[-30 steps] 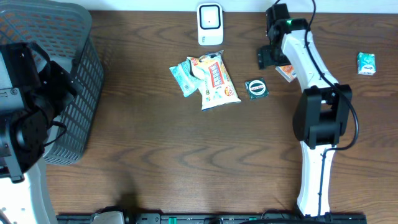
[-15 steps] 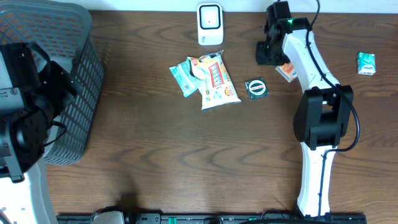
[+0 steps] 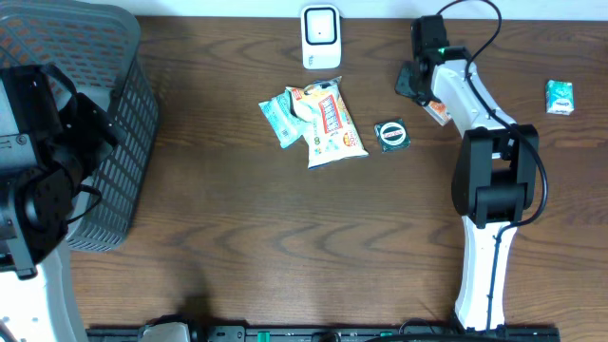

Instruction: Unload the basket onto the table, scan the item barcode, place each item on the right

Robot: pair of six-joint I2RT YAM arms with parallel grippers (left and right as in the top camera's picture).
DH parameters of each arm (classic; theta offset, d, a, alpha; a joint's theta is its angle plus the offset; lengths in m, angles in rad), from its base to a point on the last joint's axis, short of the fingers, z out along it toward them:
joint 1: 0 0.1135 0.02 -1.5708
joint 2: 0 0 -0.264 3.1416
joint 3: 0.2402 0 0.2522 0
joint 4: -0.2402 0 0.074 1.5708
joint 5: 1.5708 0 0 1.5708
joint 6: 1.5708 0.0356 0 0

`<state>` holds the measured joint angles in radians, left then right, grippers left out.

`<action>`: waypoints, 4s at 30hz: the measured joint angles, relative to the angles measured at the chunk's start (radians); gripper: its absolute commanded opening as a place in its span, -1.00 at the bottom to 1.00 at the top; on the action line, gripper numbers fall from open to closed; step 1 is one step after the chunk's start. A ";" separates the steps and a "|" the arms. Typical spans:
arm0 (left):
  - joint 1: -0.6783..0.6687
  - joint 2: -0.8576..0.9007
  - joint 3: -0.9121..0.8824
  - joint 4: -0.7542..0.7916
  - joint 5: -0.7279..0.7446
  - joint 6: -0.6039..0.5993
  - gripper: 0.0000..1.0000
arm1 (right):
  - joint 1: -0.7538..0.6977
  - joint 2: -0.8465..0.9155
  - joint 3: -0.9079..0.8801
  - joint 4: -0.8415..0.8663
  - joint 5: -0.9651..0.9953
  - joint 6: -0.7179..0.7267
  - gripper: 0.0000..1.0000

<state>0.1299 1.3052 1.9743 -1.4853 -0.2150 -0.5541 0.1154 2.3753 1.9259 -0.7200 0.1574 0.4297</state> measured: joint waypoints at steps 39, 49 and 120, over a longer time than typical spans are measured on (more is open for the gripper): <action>0.000 0.000 0.000 0.000 0.000 0.000 0.96 | -0.317 -0.271 -0.048 -0.283 -0.058 -0.056 0.45; 0.000 0.000 0.000 0.000 0.000 0.000 0.95 | -0.410 -0.219 -0.278 -0.010 -0.385 -0.106 0.82; 0.000 0.000 0.000 0.000 0.000 0.000 0.96 | -0.152 -0.222 -0.558 1.492 -1.706 0.544 -0.98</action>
<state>0.1303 1.3052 1.9743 -1.4853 -0.2150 -0.5541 -0.0364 2.1532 1.3682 0.7715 -1.5490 0.9741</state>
